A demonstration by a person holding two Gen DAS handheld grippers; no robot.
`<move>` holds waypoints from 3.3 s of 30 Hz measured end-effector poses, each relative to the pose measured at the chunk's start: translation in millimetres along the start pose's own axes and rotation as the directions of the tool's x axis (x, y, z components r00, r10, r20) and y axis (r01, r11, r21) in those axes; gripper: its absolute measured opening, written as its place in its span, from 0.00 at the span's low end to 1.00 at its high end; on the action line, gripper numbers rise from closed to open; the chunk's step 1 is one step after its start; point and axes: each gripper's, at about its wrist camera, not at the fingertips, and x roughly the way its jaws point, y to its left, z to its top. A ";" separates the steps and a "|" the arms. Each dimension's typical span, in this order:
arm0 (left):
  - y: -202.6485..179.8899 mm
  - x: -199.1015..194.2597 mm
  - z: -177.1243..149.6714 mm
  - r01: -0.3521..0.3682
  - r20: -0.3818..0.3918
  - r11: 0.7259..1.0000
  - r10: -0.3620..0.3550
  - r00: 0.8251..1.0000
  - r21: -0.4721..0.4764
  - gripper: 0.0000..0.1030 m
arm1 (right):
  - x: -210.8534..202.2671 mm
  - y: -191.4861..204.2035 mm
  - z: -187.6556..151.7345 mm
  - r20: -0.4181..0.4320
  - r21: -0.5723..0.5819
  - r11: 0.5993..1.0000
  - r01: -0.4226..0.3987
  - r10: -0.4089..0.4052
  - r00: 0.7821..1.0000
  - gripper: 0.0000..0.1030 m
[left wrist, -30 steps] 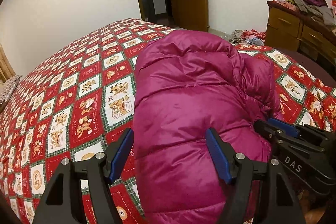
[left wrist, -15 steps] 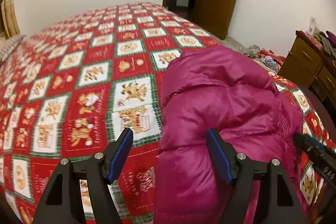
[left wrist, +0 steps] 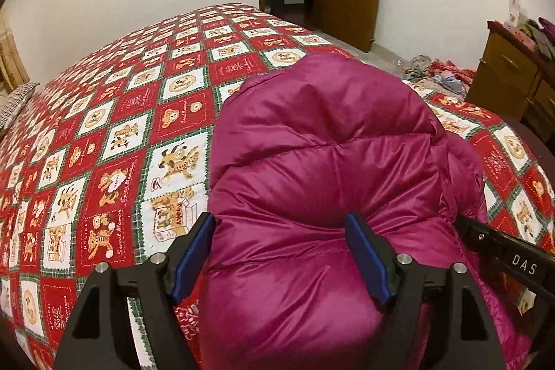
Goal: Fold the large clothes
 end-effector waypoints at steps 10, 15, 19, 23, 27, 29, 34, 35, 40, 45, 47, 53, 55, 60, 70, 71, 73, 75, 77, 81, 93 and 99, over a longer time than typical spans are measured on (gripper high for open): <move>-4.9 -14.0 -7.9 -0.030 0.019 0.996 0.028 0.999 0.080 0.79 | -23.6 7.8 -18.3 0.078 -0.039 0.998 0.041 -0.038 0.996 0.21; -1.0 -35.9 -21.2 -0.038 0.047 0.995 0.034 0.998 0.094 0.79 | -68.0 26.4 -47.3 0.197 -0.115 0.981 0.155 -0.130 0.972 0.31; 5.4 -53.0 -35.8 -0.037 0.056 0.996 0.033 0.998 0.081 0.79 | -90.4 33.3 -75.0 0.278 -0.103 0.972 0.213 -0.177 0.944 0.74; 12.4 -64.6 -48.1 -0.023 0.044 0.998 0.021 0.999 0.052 0.80 | -90.3 39.4 -92.3 0.282 -0.106 0.970 0.221 -0.184 0.942 0.74; 20.8 -75.8 -67.8 -0.015 0.043 0.999 0.013 0.999 0.046 0.83 | -83.9 40.7 -102.7 0.264 -0.088 0.972 0.219 -0.189 0.946 0.74; 26.4 -80.8 -78.0 -0.020 0.044 0.999 0.018 0.999 0.039 0.84 | -83.2 40.4 -109.6 0.255 -0.083 0.973 0.217 -0.189 0.948 0.74; 39.5 -91.9 -98.8 -0.025 0.013 1.000 0.025 1.000 0.015 0.84 | -91.4 42.3 -128.6 0.255 -0.091 0.969 0.229 -0.200 0.946 0.74; 41.2 -94.8 -103.1 -0.028 0.002 1.000 0.028 1.000 0.013 0.84 | -93.8 42.1 -133.0 0.254 -0.089 0.968 0.234 -0.205 0.945 0.74; 43.4 -108.3 -127.2 -0.036 -0.032 0.999 0.037 0.999 0.039 0.84 | -106.4 45.0 -156.7 0.260 -0.088 0.963 0.256 -0.226 0.939 0.77; 41.7 -124.3 -147.0 -0.034 -0.035 0.997 0.037 0.999 0.073 0.84 | -120.1 48.5 -179.0 0.266 -0.079 0.957 0.280 -0.250 0.931 0.77; 40.3 -131.0 -151.5 -0.029 -0.032 0.996 0.032 0.999 0.086 0.84 | -126.9 48.4 -185.3 0.269 -0.071 0.957 0.281 -0.253 0.930 0.77; 39.5 -162.3 -155.9 0.002 0.014 0.996 -0.003 1.000 0.091 0.84 | -150.3 53.0 -197.8 0.290 -0.063 0.957 0.282 -0.253 0.923 0.77; 38.2 -177.0 -155.1 -0.008 0.059 0.995 0.003 0.998 0.100 0.84 | -158.2 54.8 -199.8 0.304 -0.061 0.958 0.279 -0.249 0.920 0.77; 37.1 -217.9 -147.4 -0.014 0.177 0.994 -0.006 0.984 0.106 0.84 | -184.2 64.9 -201.6 0.371 -0.058 0.960 0.273 -0.233 0.899 0.79; 41.2 -274.9 -138.3 -0.047 0.365 0.995 0.011 0.931 0.090 0.84 | -235.5 89.0 -199.6 0.533 -0.063 0.959 0.277 -0.202 0.822 0.88; 42.6 -278.2 -137.3 -0.036 0.369 0.996 0.002 0.929 0.085 0.84 | -240.4 90.9 -199.5 0.544 -0.059 0.961 0.271 -0.197 0.815 0.88; 46.2 -285.8 -136.3 -0.015 0.384 0.997 -0.015 0.923 0.075 0.84 | -246.9 92.8 -198.8 0.560 -0.055 0.963 0.265 -0.190 0.806 0.88; 46.2 -291.5 -136.3 -0.010 0.396 0.997 -0.019 0.918 0.071 0.84 | -253.9 97.1 -198.9 0.581 -0.056 0.964 0.259 -0.180 0.794 0.90; 47.5 -296.6 -135.8 -0.005 0.407 0.998 -0.024 0.913 0.069 0.84 | -259.2 99.8 -199.1 0.596 -0.059 0.965 0.257 -0.172 0.784 0.92; 50.4 -304.2 -135.4 0.004 0.426 0.998 -0.029 0.904 0.061 0.84 | -265.9 103.3 -199.6 0.614 -0.063 0.966 0.252 -0.161 0.773 0.93; 56.1 -311.1 -134.0 0.002 0.450 0.999 -0.025 0.893 0.050 0.84 | -275.6 109.0 -202.3 0.654 -0.062 0.962 0.264 -0.161 0.739 0.93; 53.9 -312.6 -135.6 0.003 0.457 0.998 -0.029 0.889 0.058 0.84 | -274.8 110.5 -201.9 0.651 -0.069 0.961 0.268 -0.160 0.742 0.95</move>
